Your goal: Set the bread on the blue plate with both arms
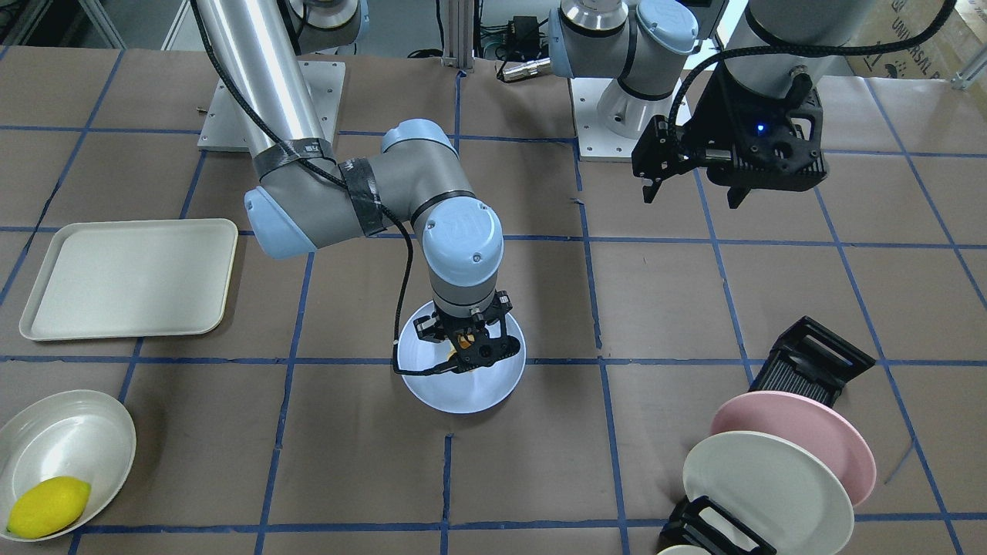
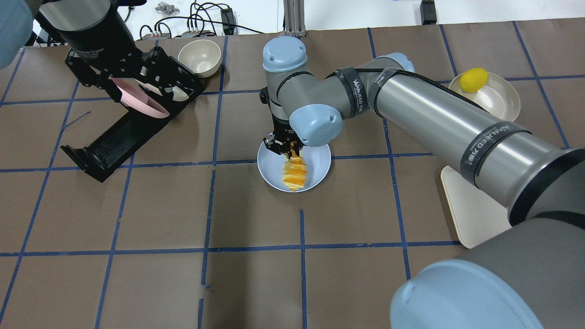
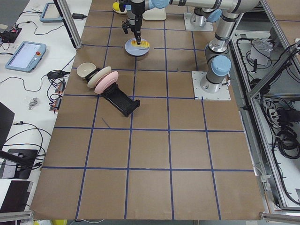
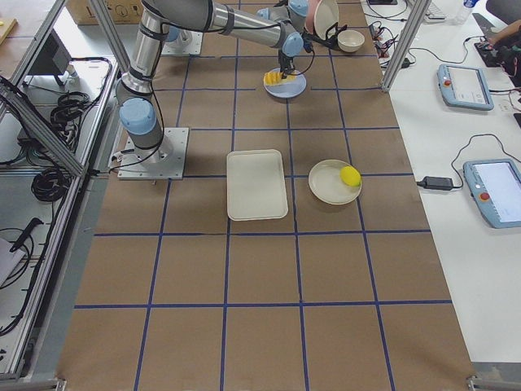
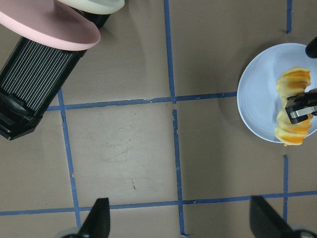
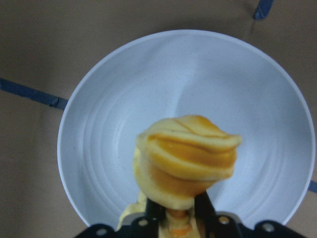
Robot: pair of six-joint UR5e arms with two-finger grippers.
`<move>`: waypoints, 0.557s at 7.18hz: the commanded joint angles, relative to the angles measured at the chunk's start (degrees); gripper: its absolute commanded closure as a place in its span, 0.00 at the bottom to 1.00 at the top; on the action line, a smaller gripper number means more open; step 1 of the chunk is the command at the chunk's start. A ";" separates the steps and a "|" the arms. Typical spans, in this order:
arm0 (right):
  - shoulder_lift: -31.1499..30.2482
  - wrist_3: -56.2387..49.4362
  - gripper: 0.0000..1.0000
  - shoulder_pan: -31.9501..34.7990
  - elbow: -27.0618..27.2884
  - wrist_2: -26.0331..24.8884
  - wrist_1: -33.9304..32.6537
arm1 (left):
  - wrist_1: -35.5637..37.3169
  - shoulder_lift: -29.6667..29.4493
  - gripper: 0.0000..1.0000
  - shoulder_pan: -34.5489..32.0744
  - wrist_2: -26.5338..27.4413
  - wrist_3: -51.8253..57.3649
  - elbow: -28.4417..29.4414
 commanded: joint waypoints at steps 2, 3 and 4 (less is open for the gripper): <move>0.04 0.10 0.00 0.17 0.07 -0.07 0.29 | -0.29 0.26 0.00 0.05 -0.05 0.00 -0.21; -0.74 0.19 0.00 0.17 -0.01 -0.51 0.55 | -0.29 0.09 0.00 0.31 -0.14 0.00 0.66; -2.66 0.11 0.00 -0.88 -1.58 -3.30 3.42 | -0.29 0.00 0.00 0.31 -0.14 0.00 0.49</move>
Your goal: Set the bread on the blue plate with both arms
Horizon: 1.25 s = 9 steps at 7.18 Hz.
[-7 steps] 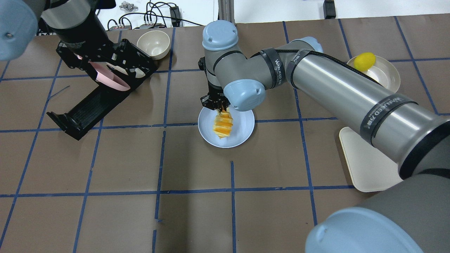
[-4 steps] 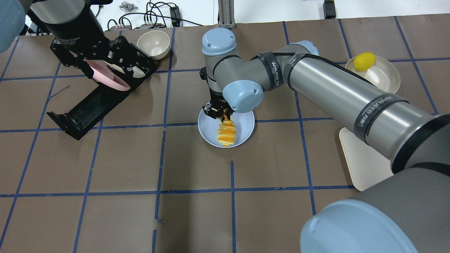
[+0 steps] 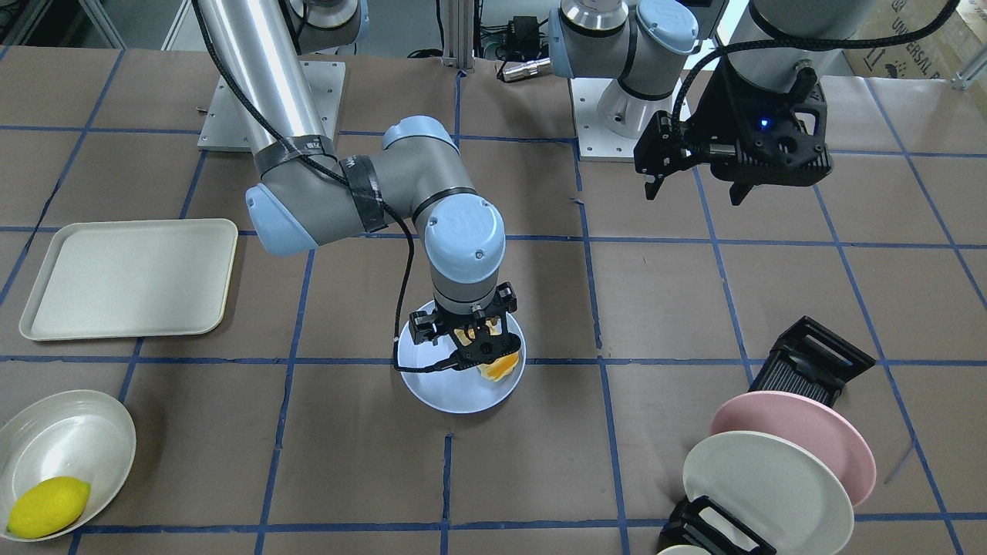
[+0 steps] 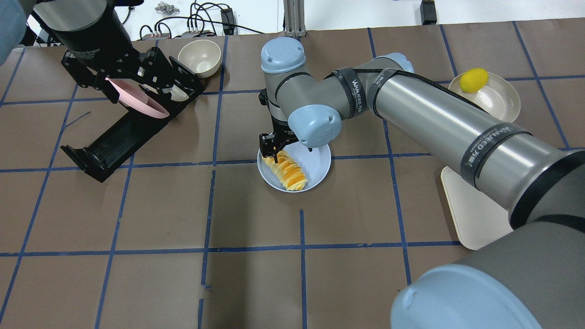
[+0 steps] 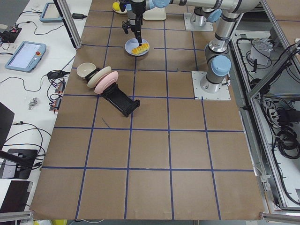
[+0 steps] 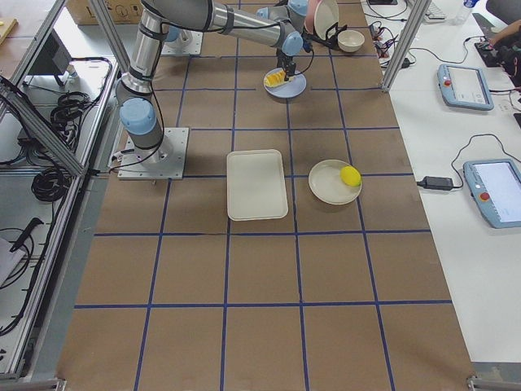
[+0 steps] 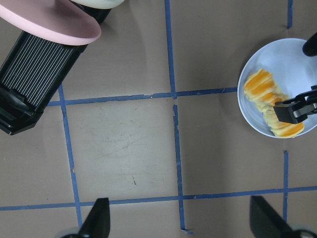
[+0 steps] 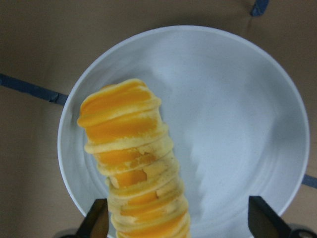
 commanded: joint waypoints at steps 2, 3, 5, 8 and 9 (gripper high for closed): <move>-6.14 0.24 0.00 -1.69 -5.44 -15.83 4.88 | 0.01 -0.20 0.00 0.18 -0.13 -0.08 0.45; -6.41 0.24 0.00 -3.34 -6.33 -20.90 2.09 | 0.01 0.06 0.00 0.09 -0.04 -0.08 -0.07; -8.34 -0.02 0.00 -10.26 -11.75 -10.24 7.29 | -0.60 -0.64 0.00 0.09 0.05 -0.52 0.45; -13.07 -1.24 0.03 -18.37 -12.84 -6.38 18.72 | -0.34 -0.11 0.00 0.00 -0.30 -0.52 -0.43; -15.97 -1.34 0.05 -19.52 -12.40 -5.14 23.03 | -0.34 -0.11 0.00 0.00 -0.22 -0.52 -0.52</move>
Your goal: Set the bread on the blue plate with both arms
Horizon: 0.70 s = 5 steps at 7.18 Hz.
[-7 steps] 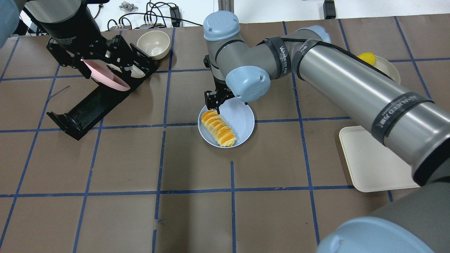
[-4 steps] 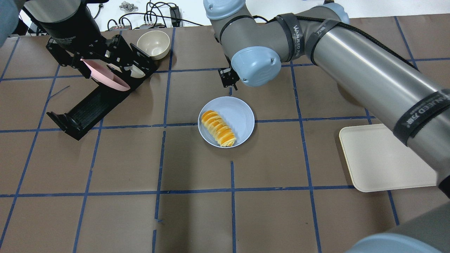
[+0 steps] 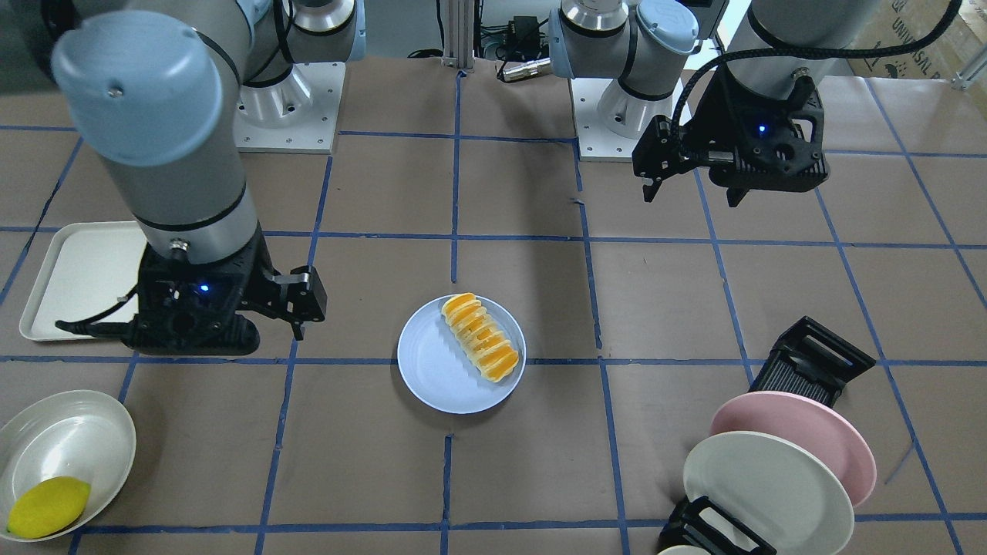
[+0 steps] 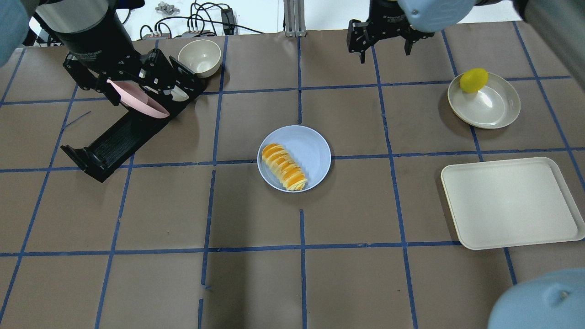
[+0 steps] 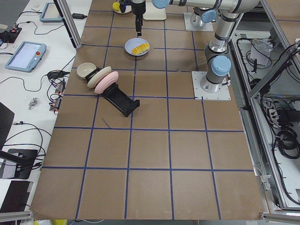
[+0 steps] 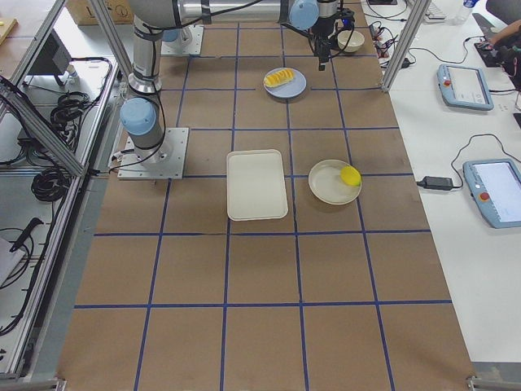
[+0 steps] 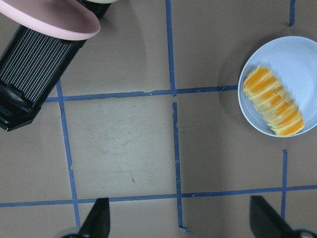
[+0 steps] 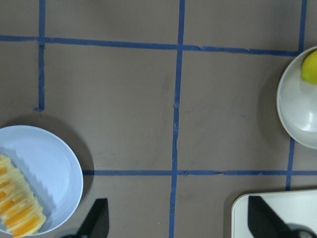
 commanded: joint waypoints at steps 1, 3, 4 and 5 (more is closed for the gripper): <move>-6.33 -0.44 0.05 -1.85 1.40 2.52 8.84 | -0.06 -0.06 0.00 -0.02 0.04 0.00 -0.03; -13.28 -1.23 0.05 -1.68 6.22 2.53 11.50 | -0.06 -0.15 0.00 -0.02 -0.05 0.00 0.06; -15.48 -1.23 0.04 -1.68 9.47 2.44 11.42 | -0.06 -0.33 0.00 -0.02 -0.05 0.00 0.23; -16.46 -1.14 0.04 -1.59 10.89 1.92 11.42 | -0.06 -0.33 0.00 -0.02 -0.05 0.00 0.32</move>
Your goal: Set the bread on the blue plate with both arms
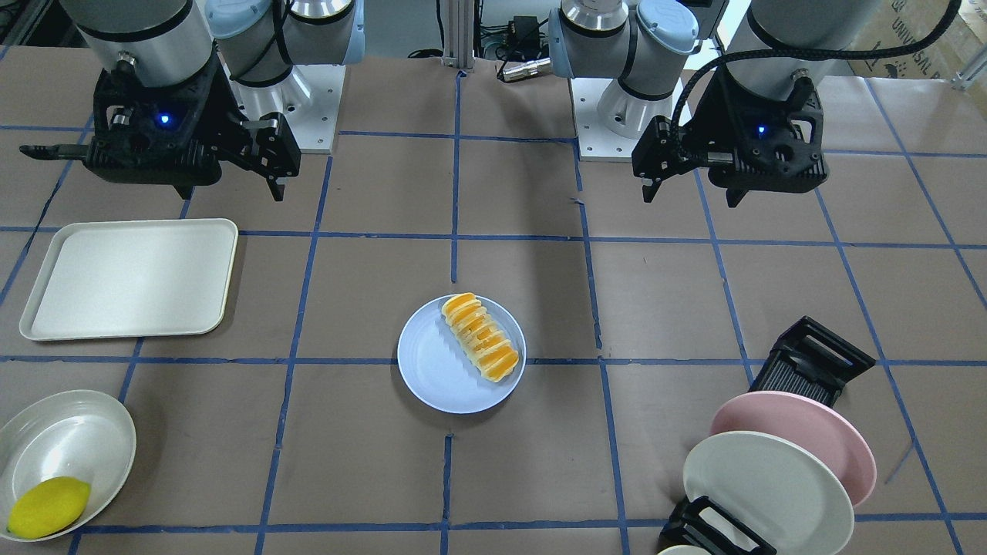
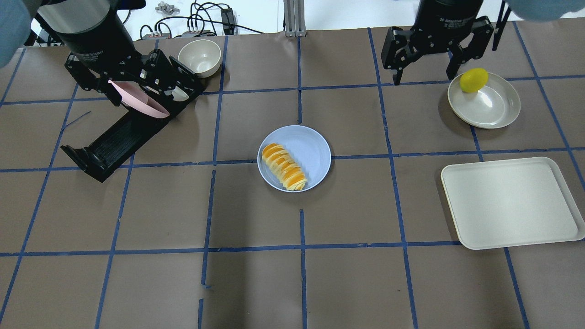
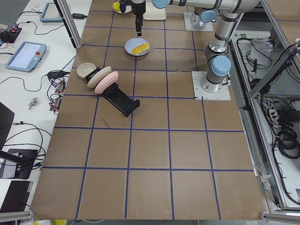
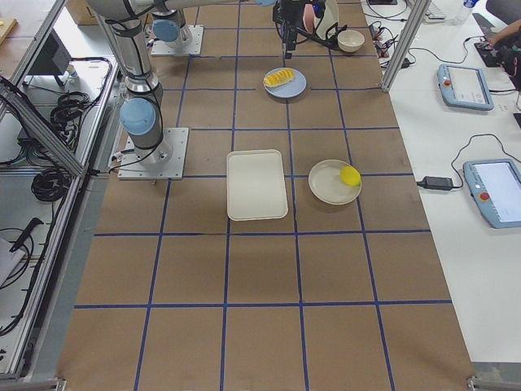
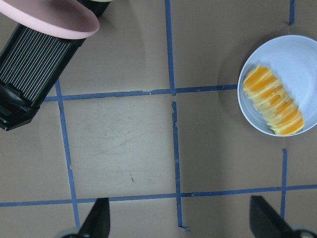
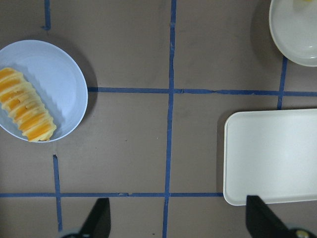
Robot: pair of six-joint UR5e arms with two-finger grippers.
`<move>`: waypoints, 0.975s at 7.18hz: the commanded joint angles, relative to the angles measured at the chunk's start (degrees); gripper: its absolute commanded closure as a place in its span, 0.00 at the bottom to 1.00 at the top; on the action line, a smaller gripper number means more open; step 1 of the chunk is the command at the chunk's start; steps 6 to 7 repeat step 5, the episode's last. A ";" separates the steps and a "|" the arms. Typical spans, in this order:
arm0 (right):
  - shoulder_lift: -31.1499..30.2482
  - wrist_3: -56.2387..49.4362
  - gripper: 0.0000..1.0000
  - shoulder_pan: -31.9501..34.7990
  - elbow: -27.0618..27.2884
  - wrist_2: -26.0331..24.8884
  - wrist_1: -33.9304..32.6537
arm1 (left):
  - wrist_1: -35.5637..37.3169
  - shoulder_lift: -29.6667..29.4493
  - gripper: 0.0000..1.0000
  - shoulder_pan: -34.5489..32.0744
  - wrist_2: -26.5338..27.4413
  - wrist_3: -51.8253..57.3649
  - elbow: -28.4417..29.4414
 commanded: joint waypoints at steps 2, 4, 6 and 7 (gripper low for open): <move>-2.05 0.37 0.03 0.25 1.69 -0.33 0.48 | 0.00 -0.25 0.00 0.00 -0.09 0.00 0.31; -1.96 0.55 0.02 0.34 1.60 -0.33 0.56 | 0.00 -0.25 0.00 0.00 -0.09 0.00 0.31; -1.87 0.46 0.02 0.25 1.60 -0.33 0.56 | 0.08 -0.25 0.00 0.00 -0.09 0.00 0.31; -1.87 0.46 0.02 0.25 1.60 -0.33 0.56 | 0.08 -0.25 0.00 0.00 -0.09 0.00 0.31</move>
